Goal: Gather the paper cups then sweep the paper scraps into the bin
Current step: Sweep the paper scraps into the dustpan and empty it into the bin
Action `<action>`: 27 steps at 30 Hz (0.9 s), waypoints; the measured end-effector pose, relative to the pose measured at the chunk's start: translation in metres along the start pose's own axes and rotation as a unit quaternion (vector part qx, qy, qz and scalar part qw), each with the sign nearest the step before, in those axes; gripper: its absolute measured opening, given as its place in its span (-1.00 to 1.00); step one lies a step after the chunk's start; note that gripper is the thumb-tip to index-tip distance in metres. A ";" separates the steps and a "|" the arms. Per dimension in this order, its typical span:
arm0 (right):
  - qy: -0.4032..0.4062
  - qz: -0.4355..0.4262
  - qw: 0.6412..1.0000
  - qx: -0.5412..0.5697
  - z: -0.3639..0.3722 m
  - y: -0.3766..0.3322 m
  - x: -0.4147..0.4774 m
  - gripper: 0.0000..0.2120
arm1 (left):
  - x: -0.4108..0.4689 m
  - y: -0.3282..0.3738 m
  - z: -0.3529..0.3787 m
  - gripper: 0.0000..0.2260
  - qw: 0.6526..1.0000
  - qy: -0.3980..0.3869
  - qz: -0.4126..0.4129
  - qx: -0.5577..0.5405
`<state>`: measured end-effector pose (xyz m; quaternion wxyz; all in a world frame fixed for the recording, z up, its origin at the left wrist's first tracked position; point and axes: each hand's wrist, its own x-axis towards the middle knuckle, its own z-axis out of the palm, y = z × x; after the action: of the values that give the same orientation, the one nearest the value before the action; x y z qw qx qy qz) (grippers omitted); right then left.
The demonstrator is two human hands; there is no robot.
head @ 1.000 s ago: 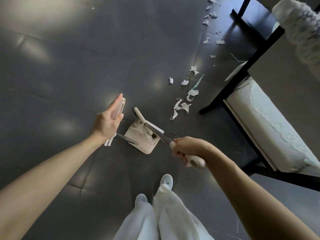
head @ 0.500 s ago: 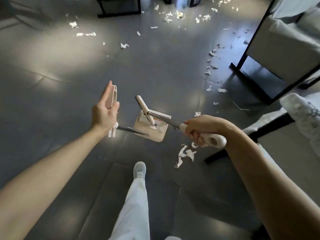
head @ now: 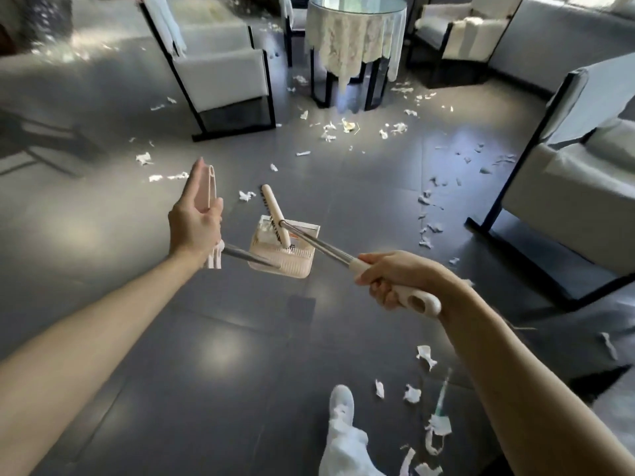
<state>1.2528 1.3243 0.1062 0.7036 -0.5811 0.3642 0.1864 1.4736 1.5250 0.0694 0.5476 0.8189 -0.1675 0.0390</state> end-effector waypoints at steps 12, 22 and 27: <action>-0.095 -0.022 0.992 -0.079 0.029 -0.302 0.277 -0.64 | 0.326 -0.070 -0.018 -0.38 0.991 0.128 -0.035 0.006; -0.164 -0.013 0.974 -0.153 0.164 -0.527 0.539 -0.50 | 0.626 -0.187 -0.094 -0.45 0.981 0.128 -0.051 0.137; -0.179 -0.026 0.964 -0.193 0.238 -0.660 0.649 -0.65 | 0.786 -0.234 -0.133 -0.45 0.980 0.142 -0.054 0.130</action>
<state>2.2069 1.2782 0.0972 0.6361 -0.6724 0.1739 0.3361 2.3033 1.5449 0.1099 0.4558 0.8771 -0.0370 0.1469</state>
